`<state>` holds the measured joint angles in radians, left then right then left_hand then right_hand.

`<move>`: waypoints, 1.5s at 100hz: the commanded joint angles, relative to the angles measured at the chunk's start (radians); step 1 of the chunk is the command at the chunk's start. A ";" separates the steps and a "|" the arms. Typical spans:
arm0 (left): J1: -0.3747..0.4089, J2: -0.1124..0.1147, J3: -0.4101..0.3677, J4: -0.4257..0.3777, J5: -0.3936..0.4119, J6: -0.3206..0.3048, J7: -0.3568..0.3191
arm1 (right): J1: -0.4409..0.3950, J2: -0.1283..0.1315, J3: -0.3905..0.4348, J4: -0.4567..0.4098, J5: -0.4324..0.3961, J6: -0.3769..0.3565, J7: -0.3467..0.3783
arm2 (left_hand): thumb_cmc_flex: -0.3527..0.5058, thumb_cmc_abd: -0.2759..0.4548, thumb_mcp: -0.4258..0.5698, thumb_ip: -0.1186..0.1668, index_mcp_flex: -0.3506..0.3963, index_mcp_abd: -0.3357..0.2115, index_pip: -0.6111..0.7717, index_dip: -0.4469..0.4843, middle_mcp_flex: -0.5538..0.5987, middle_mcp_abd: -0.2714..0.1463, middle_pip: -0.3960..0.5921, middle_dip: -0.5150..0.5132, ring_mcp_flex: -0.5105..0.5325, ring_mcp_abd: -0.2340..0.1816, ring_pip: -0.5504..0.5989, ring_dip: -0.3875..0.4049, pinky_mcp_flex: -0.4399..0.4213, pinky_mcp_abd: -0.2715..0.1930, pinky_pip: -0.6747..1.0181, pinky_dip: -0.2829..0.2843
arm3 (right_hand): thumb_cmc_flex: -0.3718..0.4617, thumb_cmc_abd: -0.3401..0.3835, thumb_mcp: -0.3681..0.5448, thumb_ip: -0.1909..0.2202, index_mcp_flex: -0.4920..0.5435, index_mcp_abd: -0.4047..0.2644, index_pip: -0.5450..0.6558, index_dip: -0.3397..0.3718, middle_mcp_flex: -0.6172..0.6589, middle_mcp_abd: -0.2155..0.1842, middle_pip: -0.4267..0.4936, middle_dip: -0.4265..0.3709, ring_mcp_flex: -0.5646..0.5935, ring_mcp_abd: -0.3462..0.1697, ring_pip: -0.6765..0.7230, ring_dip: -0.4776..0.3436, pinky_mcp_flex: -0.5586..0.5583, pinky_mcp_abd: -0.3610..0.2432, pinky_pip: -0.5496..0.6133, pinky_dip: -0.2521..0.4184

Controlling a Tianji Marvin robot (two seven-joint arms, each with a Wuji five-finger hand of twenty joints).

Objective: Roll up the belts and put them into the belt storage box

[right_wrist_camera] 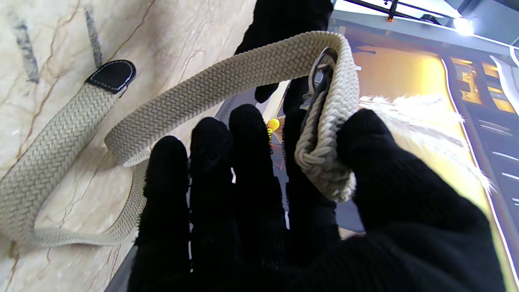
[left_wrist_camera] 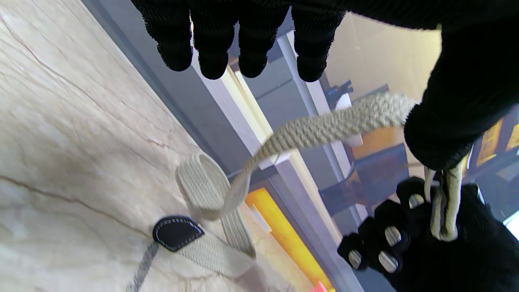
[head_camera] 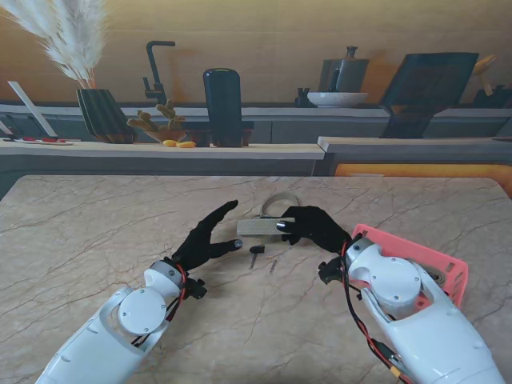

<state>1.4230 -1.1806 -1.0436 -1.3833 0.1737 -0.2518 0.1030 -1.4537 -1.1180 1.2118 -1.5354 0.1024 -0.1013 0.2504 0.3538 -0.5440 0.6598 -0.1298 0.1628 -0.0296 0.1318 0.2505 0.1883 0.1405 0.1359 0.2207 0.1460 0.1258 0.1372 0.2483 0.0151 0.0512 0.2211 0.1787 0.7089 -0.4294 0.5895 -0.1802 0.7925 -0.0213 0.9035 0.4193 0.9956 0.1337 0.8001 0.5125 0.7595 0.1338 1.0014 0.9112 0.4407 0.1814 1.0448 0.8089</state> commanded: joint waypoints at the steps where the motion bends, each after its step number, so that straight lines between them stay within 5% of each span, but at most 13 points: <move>1: -0.012 -0.006 0.012 0.000 -0.018 -0.003 -0.031 | 0.005 -0.012 -0.013 -0.002 0.002 0.001 0.002 | -0.041 -0.050 0.027 -0.035 -0.020 -0.057 0.004 -0.013 -0.024 -0.040 -0.008 -0.018 -0.004 -0.030 -0.030 -0.014 -0.008 -0.029 -0.006 -0.002 | 0.086 0.027 0.094 -0.014 0.053 -0.153 0.050 0.017 -0.006 0.027 0.014 0.015 0.031 -0.028 0.019 0.022 0.006 -0.037 0.027 0.021; 65: -0.073 -0.044 0.138 0.040 -0.043 -0.021 0.034 | 0.074 -0.048 -0.118 0.081 0.140 0.052 -0.003 | -0.049 -0.064 0.071 -0.043 -0.026 -0.112 -0.164 -0.099 -0.045 -0.039 -0.060 -0.013 -0.019 -0.036 -0.018 -0.010 -0.006 -0.052 -0.014 0.005 | 0.086 0.028 0.095 -0.012 0.051 -0.147 0.048 0.017 -0.007 0.029 0.016 0.016 0.028 -0.025 0.019 0.027 0.004 -0.036 0.022 0.022; 109: -0.075 -0.090 0.172 0.056 -0.045 -0.011 0.168 | 0.099 -0.089 -0.186 0.125 0.260 0.100 -0.045 | -0.045 -0.018 0.091 -0.049 -0.023 -0.115 -0.149 -0.108 0.005 -0.060 0.059 0.016 0.022 -0.041 0.051 0.009 -0.007 -0.065 0.128 0.037 | 0.087 0.034 0.095 -0.007 0.044 -0.136 0.047 0.018 -0.014 0.034 0.022 0.017 0.021 -0.020 0.023 0.029 -0.004 -0.033 0.023 0.026; 129: -0.072 -0.118 0.190 0.058 -0.073 -0.010 0.234 | 0.109 -0.103 -0.209 0.134 0.271 0.128 -0.072 | 0.025 0.155 -0.085 -0.022 -0.027 -0.088 -0.138 -0.009 0.041 -0.066 0.123 0.020 0.047 -0.042 0.099 0.016 -0.005 -0.069 0.212 0.064 | 0.082 0.041 0.087 -0.007 0.037 -0.143 0.045 0.020 -0.017 0.038 0.027 0.018 0.022 -0.019 0.026 0.029 -0.004 -0.033 0.027 0.029; 134: -0.069 -0.125 0.193 0.056 -0.088 -0.007 0.246 | 0.111 -0.107 -0.214 0.138 0.279 0.135 -0.077 | 0.125 0.280 -0.285 0.003 -0.028 -0.076 -0.140 0.037 0.056 -0.071 0.135 0.023 0.056 -0.048 0.113 0.018 -0.004 -0.075 0.244 0.075 | 0.078 0.045 0.078 -0.007 0.034 -0.157 0.039 0.015 -0.018 0.035 0.028 0.019 0.021 -0.019 0.026 0.028 -0.007 -0.033 0.028 0.029; 141: -0.065 -0.135 0.198 0.051 -0.114 -0.005 0.261 | 0.110 -0.117 -0.221 0.138 0.288 0.150 -0.107 | 0.164 0.310 -0.314 0.014 -0.021 -0.073 -0.133 0.048 0.080 -0.078 0.147 0.027 0.070 -0.051 0.124 0.021 0.007 -0.074 0.261 0.082 | 0.079 0.047 0.046 0.003 0.036 -0.178 0.036 -0.002 -0.017 0.042 0.037 0.021 0.019 -0.009 0.032 0.026 -0.015 -0.024 0.034 0.030; 147: -0.062 -0.144 0.201 0.049 -0.122 -0.001 0.283 | 0.111 -0.121 -0.226 0.140 0.288 0.164 -0.119 | 0.361 0.438 -0.628 0.053 -0.025 -0.063 -0.076 0.096 0.111 -0.085 0.167 0.039 0.089 -0.054 0.150 0.025 0.011 -0.069 0.318 0.104 | 0.069 0.047 0.031 0.006 0.038 -0.196 0.029 -0.016 -0.022 0.047 0.036 0.021 0.011 -0.001 0.032 0.025 -0.024 -0.019 0.033 0.029; 150: -0.061 -0.149 0.203 0.049 -0.126 0.000 0.296 | 0.111 -0.122 -0.228 0.139 0.284 0.174 -0.125 | 0.401 0.470 -0.675 0.060 -0.022 -0.059 -0.058 0.100 0.123 -0.089 0.173 0.042 0.096 -0.053 0.159 0.028 0.013 -0.061 0.340 0.116 | 0.066 0.041 0.027 0.017 0.042 -0.198 0.027 -0.027 -0.026 0.050 0.035 0.020 0.005 0.004 0.030 0.023 -0.031 -0.015 0.032 0.028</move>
<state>1.3612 -1.2916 -0.8512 -1.3037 0.0404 -0.2526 0.3722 -1.3261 -1.2160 1.0097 -1.3959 0.3979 0.0472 0.1168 0.6689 -0.2556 0.1751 -0.1370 0.1539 -0.0816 0.0231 0.3275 0.2843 0.1022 0.2813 0.2498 0.2106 0.1155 0.2699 0.2627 0.0205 0.0265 0.5101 0.2624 0.6659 -0.3992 0.5899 -0.1869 0.7910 -0.0548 0.8934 0.4290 0.9891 0.1455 0.8129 0.5219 0.7589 0.1449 1.0014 0.9213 0.4242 0.1814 1.0447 0.8101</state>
